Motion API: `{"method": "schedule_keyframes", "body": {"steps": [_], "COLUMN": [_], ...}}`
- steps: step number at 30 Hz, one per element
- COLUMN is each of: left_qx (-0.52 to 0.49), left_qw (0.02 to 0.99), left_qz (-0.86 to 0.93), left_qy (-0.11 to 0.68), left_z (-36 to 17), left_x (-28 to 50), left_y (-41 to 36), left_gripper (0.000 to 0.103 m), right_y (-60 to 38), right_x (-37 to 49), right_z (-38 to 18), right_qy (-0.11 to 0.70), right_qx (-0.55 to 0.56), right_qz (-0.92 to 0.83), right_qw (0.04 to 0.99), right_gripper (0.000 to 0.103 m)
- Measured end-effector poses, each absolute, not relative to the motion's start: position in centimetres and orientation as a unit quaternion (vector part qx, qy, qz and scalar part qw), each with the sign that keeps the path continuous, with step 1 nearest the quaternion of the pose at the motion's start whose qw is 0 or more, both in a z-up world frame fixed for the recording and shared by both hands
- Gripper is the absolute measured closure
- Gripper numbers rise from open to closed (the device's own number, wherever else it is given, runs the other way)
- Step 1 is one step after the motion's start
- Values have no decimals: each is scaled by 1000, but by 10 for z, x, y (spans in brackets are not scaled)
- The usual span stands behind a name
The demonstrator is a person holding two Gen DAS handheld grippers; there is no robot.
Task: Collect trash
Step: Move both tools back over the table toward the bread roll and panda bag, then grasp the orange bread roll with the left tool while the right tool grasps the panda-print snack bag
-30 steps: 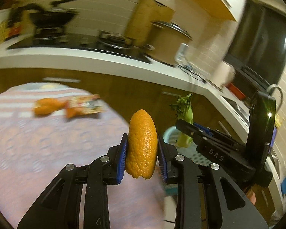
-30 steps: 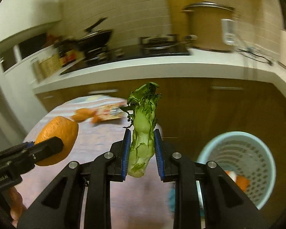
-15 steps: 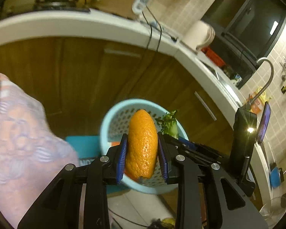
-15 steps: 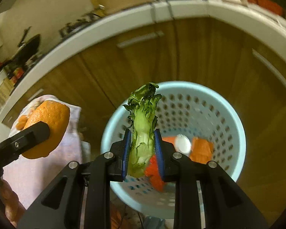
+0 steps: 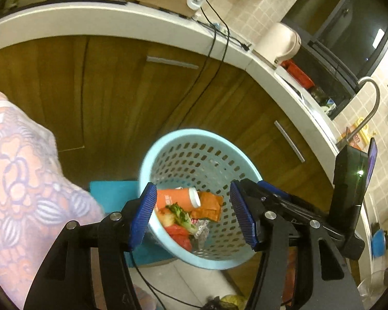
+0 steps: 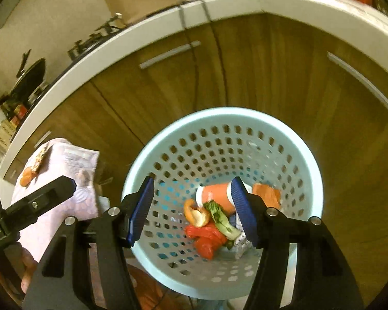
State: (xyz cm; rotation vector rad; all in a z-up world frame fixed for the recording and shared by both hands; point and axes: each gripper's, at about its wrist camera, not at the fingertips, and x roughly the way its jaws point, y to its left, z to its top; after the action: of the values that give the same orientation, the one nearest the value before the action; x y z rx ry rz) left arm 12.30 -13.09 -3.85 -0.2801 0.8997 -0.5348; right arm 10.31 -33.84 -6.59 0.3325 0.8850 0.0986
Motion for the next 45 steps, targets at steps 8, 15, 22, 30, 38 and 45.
{"method": "schedule_keyframes", "body": {"steps": [8,15,22,30,38,45], "left_qx": [-153,-175,-156,-136,-75,-62], "left_qw": [893,923,933,920,909,906], "left_qz": [-198,-94,-1,32,54,23], "left_qy": [373,331,323,367,406,417], "left_z": [-3,25,29,-24,-42,-43], "left_x": [98,81,80,98,144,178], "left_y": [-56,48,141,194,201,199], "left_gripper": [46,46,42,30,30,28], "right_y": [-267,-165,-83,-28,-24,-16], "right_x": [110,123,149,181,198,195], "right_z": [-18,14,18,-36,-62,-61], "right_qy": [381,356,356,397,428,425], "right_qx": [123,78,62,71,85,69], "right_qz": [128,212,254,243,232,242], "right_qw": [907,907,897,882,870,869], "right_gripper": [45,45,45,45,45,45]}}
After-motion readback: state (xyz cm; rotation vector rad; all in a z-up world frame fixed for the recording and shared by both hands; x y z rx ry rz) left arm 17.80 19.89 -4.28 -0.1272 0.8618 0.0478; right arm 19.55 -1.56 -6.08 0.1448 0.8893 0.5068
